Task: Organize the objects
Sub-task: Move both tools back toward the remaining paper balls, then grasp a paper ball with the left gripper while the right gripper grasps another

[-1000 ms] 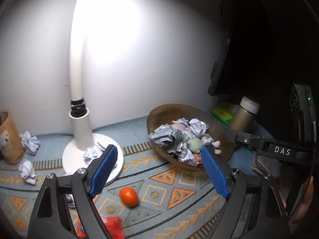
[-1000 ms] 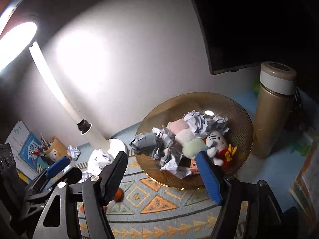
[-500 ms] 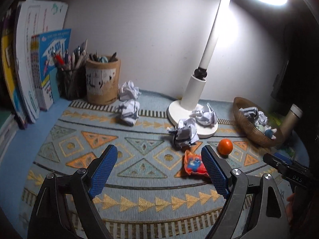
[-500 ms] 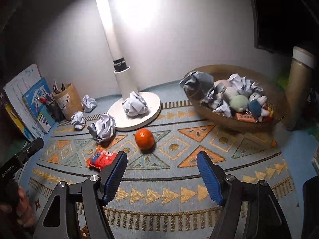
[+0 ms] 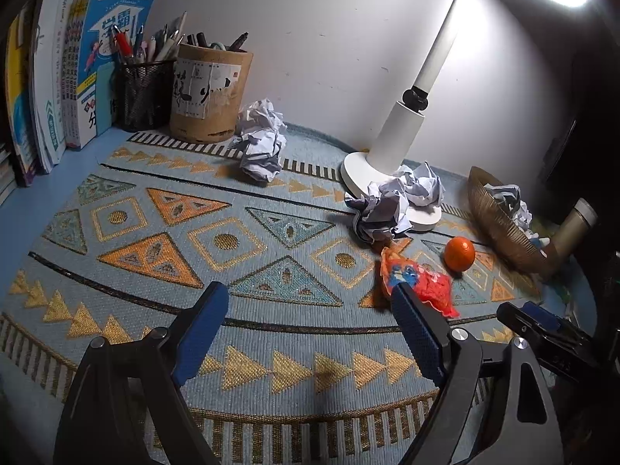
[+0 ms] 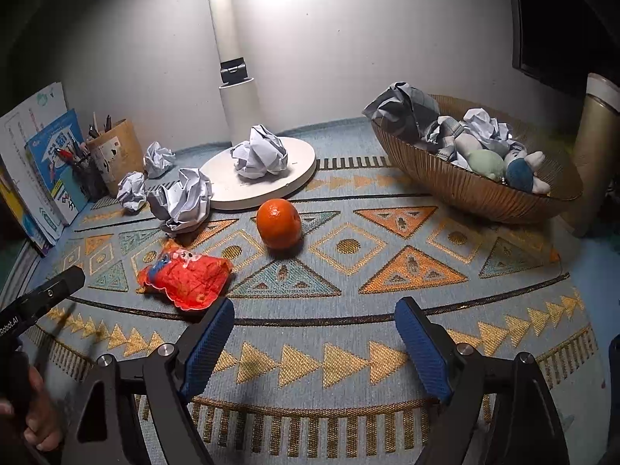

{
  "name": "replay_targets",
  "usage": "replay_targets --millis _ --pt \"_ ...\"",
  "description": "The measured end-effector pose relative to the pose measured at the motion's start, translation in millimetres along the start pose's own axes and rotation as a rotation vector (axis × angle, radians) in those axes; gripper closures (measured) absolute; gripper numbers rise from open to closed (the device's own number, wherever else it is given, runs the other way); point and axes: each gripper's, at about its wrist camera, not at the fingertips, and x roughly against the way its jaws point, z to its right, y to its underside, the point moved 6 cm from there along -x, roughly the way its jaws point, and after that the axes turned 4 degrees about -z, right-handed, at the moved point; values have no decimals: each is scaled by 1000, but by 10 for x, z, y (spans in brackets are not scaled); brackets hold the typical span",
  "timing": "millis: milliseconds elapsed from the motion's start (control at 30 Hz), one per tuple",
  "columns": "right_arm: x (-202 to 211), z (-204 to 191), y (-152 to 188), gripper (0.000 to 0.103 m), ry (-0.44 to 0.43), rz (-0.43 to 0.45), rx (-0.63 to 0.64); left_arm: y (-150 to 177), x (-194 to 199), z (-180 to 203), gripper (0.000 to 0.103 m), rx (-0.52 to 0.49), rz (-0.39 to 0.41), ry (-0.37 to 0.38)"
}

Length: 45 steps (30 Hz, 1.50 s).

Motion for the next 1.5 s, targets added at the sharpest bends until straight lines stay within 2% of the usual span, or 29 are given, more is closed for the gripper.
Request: replay_targets --millis 100,533,1033,1100,1167,1300,1367,1500 --pt "-1 -1 -4 19 10 0 3 3 -4 13 18 -12 2 -20" --pt "-35 -79 -7 19 83 -2 61 7 -18 -38 18 6 -9 -12" --pt "-18 -114 1 18 104 14 76 -3 -34 -94 18 38 -22 4" --pt "4 -158 -26 18 75 15 80 -31 -56 -140 18 66 -39 22" --pt "4 -285 -74 18 -9 -5 81 -150 -122 -213 18 74 -92 40" --pt "-54 -660 -292 18 -121 -25 102 -658 -204 -403 18 43 -104 25" --pt "-169 -828 -423 18 -163 -52 102 -917 -305 -478 19 27 -83 -24" --pt "-494 -1018 -601 18 -209 -121 74 -1192 -703 -496 18 47 -123 -14"
